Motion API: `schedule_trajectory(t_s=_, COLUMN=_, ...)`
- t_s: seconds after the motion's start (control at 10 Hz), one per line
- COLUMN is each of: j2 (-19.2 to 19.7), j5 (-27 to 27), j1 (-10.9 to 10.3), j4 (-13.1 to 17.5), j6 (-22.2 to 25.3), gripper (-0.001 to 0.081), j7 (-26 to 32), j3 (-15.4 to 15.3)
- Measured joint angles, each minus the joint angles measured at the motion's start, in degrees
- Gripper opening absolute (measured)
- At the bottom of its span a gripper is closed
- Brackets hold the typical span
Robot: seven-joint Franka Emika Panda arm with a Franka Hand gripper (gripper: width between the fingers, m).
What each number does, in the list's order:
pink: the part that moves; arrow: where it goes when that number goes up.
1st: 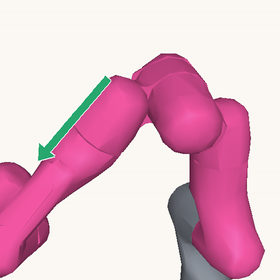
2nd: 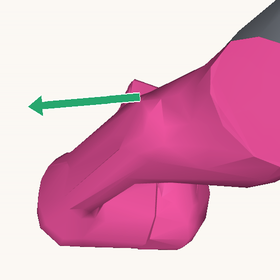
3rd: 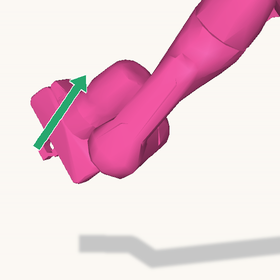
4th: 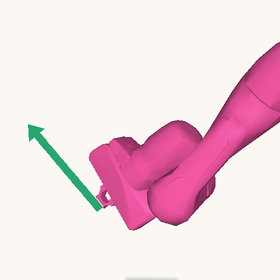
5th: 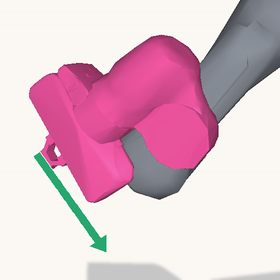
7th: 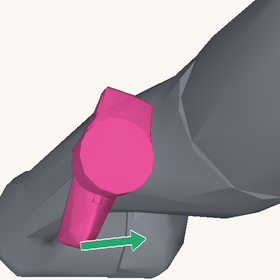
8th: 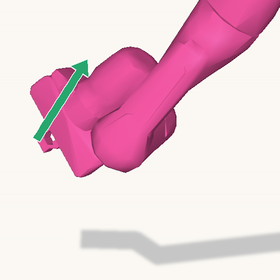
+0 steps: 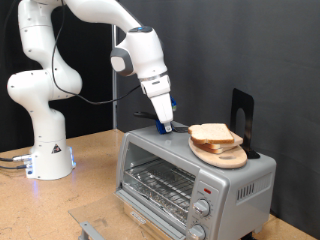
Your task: Make a piece of toast with the oven
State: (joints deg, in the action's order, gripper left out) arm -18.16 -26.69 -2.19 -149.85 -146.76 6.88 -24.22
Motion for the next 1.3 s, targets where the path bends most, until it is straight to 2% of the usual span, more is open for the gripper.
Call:
schedule_trajectory(t_s=0.4, j2=0.0, j5=0.8, j1=0.4, j4=-0.1, j6=-1.4, gripper=0.0494, j7=-2.6, j3=-1.0)
schedule_trajectory(t_s=0.6, j2=0.3, j5=4.2, j1=2.3, j4=-0.7, j6=-5.8, gripper=0.0494, j7=-7.9, j3=-3.4)
schedule_trajectory(t_s=0.8, j2=0.6, j5=6.4, j1=4.0, j4=-0.8, j6=-6.3, gripper=0.0500, j7=-10.6, j3=-4.5)
schedule_trajectory(t_s=0.9, j2=0.8, j5=6.7, j1=4.4, j4=-0.8, j6=-6.3, gripper=0.0713, j7=-10.9, j3=-4.7)
schedule_trajectory(t_s=1.0, j2=1.0, j5=6.8, j1=4.6, j4=-0.7, j6=-6.3, gripper=0.0713, j7=-10.9, j3=-4.7)
schedule_trajectory(t_s=1.1, j2=1.1, j5=6.8, j1=4.7, j4=-0.6, j6=-6.3, gripper=0.0789, j7=-10.9, j3=-4.7)
schedule_trajectory(t_s=1.3, j2=1.2, j5=5.4, j1=4.6, j4=-0.5, j6=-6.3, gripper=0.0803, j7=-10.2, j3=-4.5)
